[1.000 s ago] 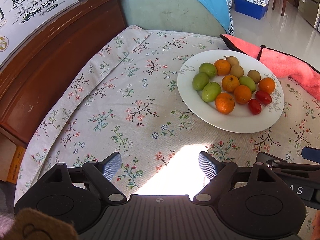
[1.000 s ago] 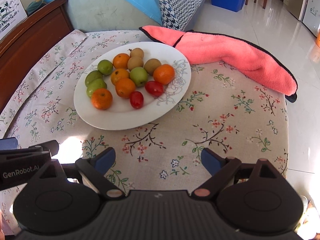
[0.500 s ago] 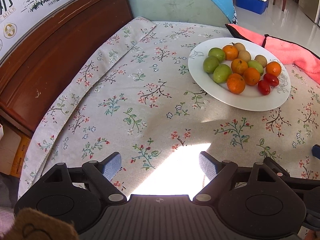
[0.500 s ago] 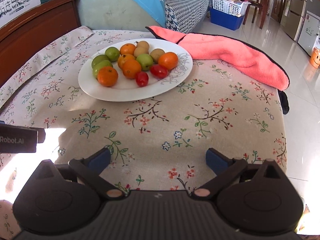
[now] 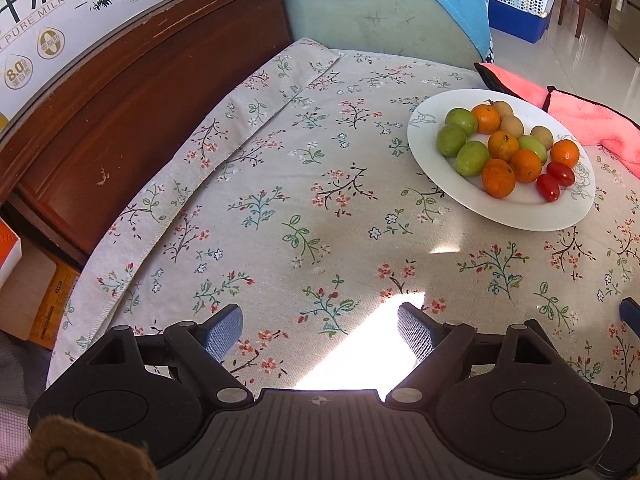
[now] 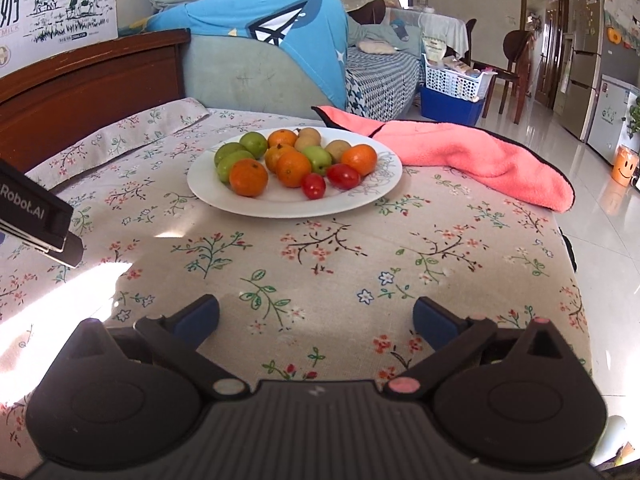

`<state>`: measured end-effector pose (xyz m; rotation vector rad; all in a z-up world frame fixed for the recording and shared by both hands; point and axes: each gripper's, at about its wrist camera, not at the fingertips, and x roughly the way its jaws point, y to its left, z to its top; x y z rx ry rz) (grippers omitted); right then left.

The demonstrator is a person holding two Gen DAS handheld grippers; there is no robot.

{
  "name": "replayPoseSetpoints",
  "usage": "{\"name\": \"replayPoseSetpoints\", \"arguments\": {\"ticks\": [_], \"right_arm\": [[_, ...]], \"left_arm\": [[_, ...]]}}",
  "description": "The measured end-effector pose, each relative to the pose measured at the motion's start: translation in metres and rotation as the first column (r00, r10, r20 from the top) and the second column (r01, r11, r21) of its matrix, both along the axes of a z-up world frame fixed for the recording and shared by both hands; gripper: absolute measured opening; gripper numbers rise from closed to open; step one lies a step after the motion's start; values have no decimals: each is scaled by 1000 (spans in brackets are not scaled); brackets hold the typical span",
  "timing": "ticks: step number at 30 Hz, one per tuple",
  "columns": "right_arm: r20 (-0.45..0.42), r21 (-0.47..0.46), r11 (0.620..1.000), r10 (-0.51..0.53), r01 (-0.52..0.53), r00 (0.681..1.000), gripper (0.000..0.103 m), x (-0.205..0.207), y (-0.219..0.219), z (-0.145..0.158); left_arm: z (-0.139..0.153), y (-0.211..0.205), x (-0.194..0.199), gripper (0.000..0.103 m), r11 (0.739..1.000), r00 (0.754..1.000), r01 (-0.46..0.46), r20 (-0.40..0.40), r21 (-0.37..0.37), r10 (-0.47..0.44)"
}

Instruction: Organize fruits

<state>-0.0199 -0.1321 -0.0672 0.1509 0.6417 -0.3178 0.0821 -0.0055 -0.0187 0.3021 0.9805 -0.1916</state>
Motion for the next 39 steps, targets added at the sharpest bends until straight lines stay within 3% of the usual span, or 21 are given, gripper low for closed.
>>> {"name": "replayPoseSetpoints", "arguments": {"ticks": [16,39], "right_arm": [[17,14,1000,1,-1,1000,102,1,2,-2],[17,14,1000,3,-4,1000,102,0,3,-2]], "left_arm": [[-1,0,1,86,1000,1000,2,-6,4,-2],[-26,8,17,87,998,994,-58,-91,16,60]]}}
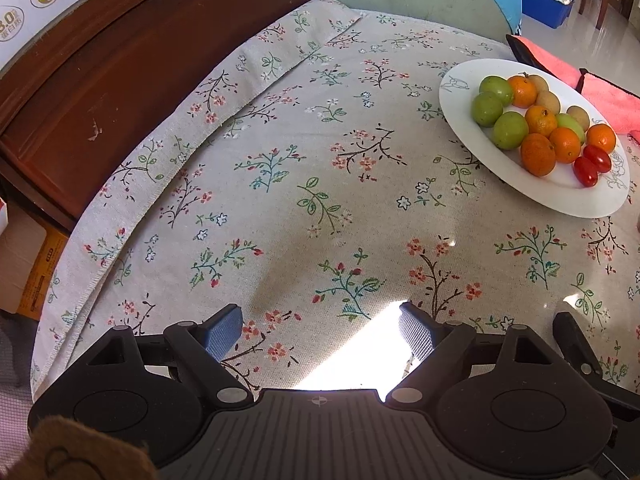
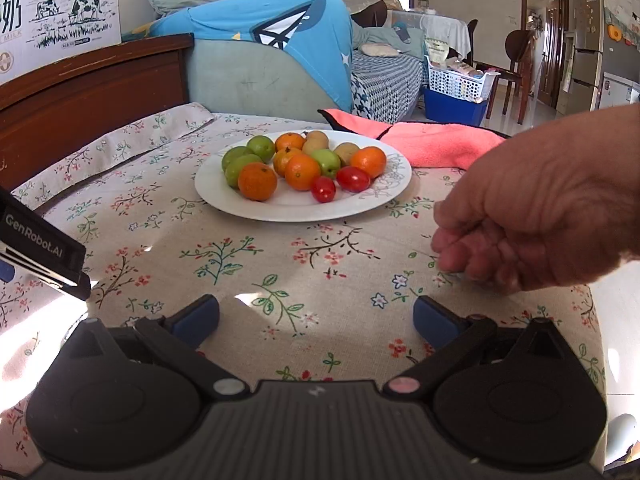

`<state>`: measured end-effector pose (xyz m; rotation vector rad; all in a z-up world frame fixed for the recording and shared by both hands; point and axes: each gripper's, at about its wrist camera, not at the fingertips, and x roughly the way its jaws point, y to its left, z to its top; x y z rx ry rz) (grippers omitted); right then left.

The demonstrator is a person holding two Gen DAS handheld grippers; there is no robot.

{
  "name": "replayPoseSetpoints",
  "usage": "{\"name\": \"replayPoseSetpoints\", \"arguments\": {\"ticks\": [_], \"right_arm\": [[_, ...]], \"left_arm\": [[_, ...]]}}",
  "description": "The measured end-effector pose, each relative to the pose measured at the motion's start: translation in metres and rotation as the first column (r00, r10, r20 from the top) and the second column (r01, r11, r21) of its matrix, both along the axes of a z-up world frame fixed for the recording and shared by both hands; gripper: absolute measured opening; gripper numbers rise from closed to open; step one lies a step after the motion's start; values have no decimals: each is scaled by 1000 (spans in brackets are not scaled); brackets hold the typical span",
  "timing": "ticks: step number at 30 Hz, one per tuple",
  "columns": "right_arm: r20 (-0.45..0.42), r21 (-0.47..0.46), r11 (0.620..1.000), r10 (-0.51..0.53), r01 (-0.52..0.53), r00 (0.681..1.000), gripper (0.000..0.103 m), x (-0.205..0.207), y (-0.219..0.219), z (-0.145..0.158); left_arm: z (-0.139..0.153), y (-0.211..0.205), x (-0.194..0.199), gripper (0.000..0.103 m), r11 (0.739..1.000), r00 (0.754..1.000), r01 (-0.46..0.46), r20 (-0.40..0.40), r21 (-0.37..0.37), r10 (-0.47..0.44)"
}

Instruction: Organize fruits

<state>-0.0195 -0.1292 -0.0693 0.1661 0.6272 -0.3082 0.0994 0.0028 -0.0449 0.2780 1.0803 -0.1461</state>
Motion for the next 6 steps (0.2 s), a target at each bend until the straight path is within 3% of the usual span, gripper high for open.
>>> {"name": "replayPoseSetpoints", "arguments": {"ticks": [6], "right_arm": [[0,0,1000,0,0,1000,102,0,0,0]], "left_arm": [[-1,1,1,88,1000,1000,-3,7,-13,3]]}}
